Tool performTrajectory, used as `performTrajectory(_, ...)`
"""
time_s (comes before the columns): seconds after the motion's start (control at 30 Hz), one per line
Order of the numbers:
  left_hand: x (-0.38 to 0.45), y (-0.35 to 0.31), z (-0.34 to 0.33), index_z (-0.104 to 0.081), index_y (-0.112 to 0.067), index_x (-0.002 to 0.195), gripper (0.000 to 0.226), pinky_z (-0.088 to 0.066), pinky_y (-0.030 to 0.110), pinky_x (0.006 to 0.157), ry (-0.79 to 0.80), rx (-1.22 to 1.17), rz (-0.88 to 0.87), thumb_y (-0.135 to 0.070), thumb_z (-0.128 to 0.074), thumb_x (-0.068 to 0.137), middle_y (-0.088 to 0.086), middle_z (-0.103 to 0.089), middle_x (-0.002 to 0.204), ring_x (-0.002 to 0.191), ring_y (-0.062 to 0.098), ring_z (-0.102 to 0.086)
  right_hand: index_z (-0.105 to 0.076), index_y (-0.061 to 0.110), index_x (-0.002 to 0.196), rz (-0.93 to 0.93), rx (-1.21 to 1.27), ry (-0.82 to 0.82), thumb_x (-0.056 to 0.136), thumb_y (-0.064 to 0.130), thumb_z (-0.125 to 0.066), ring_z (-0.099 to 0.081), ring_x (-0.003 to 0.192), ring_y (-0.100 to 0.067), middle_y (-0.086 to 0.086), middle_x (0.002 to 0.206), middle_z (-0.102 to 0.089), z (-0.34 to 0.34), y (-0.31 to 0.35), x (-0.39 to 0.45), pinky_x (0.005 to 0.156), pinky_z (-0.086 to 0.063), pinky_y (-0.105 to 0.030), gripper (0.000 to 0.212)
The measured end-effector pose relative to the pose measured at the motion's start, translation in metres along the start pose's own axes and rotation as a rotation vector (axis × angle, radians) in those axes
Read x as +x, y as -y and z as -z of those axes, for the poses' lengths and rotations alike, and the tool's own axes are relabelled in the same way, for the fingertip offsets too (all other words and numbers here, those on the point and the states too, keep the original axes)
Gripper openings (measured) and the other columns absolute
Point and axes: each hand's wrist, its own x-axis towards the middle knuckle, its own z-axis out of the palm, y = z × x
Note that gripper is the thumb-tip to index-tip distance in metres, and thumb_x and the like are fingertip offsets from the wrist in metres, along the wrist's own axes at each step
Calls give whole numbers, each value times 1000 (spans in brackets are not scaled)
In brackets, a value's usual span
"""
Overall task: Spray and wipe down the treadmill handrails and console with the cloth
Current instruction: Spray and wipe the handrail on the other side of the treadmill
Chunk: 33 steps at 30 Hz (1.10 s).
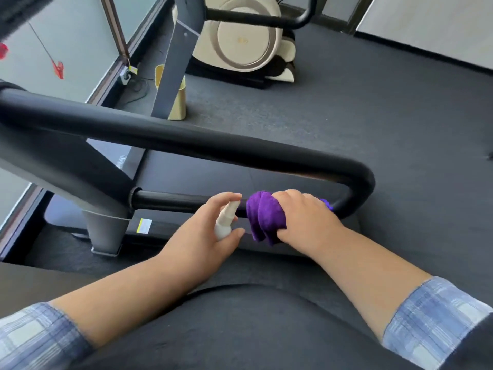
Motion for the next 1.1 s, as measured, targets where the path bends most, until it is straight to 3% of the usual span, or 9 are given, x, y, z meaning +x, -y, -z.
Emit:
performTrajectory(0.17,7,-2,-11,-33,-67,122,55,-41,15,58,46,-7,2,-50,-63,79,-36,-54,109,81,-6,-59,-49,19,115,-36,-186,33,80,10,-68,-56,107,-28,-3,112,-51,28,1,-7,71,-34,-36,41)
performTrajectory(0.27,12,-5,-18,-33,-67,123,56,-41,15,56,73,3,-13,-47,-65,81,-35,-53,109,79,-3,-60,-49,24,88,-36,-228,38,89,11,-54,-54,111,-34,-5,106,-48,45,0,-9,79,-35,-37,14)
performTrajectory(0.3,13,-6,-20,-33,-66,123,56,-42,15,56,76,1,-12,-47,-65,81,-35,-54,110,79,-2,-60,-51,25,92,-36,-251,63,89,12,-53,-53,114,-35,-7,107,-48,45,-2,-9,85,-38,-39,13)
performTrajectory(0.33,14,-6,-20,-33,-66,123,56,-42,15,57,72,1,-12,-47,-64,81,-34,-54,110,80,-2,-60,-54,22,111,-42,-294,76,88,12,-56,-51,117,-37,-9,114,-49,43,-4,-9,94,-40,-43,25)
performTrajectory(0.4,13,-5,-21,-33,-66,123,56,-42,14,57,65,3,-7,-45,-65,82,-34,-54,109,81,-3,-60,-25,15,152,-58,-428,143,83,18,-67,-47,121,-40,-12,129,-48,33,-6,-11,105,-36,-49,81)
performTrajectory(0.5,11,-5,-21,-34,-66,122,56,-46,14,54,55,-5,27,-44,-66,82,-34,-55,106,78,-1,-61,1,15,157,-36,-482,87,75,34,-78,-49,118,-36,-12,129,-49,14,-12,-11,105,-36,-45,115)
performTrajectory(0.7,-3,-1,-16,-34,-66,122,56,-44,17,54,30,12,87,-44,-66,83,-32,-57,107,75,1,-61,-18,20,148,129,-326,-143,75,53,-77,-66,87,-25,-2,109,-60,-12,-26,1,73,-49,-36,100)
performTrajectory(0.93,-33,9,5,-33,-68,123,55,-42,17,71,-65,7,158,-48,-63,81,-34,-54,109,90,-4,-60,-17,28,154,233,-174,-206,81,56,-70,-64,95,-27,-1,119,-59,-33,18,30,77,-50,-37,94)
performTrajectory(1.1,-70,24,30,-35,-67,121,59,-40,4,74,-176,47,232,-35,-69,86,-37,-53,111,100,-7,-58,-10,30,156,350,-164,-239,84,52,-68,-63,97,-30,-6,124,-56,-35,91,56,76,-49,-39,95)
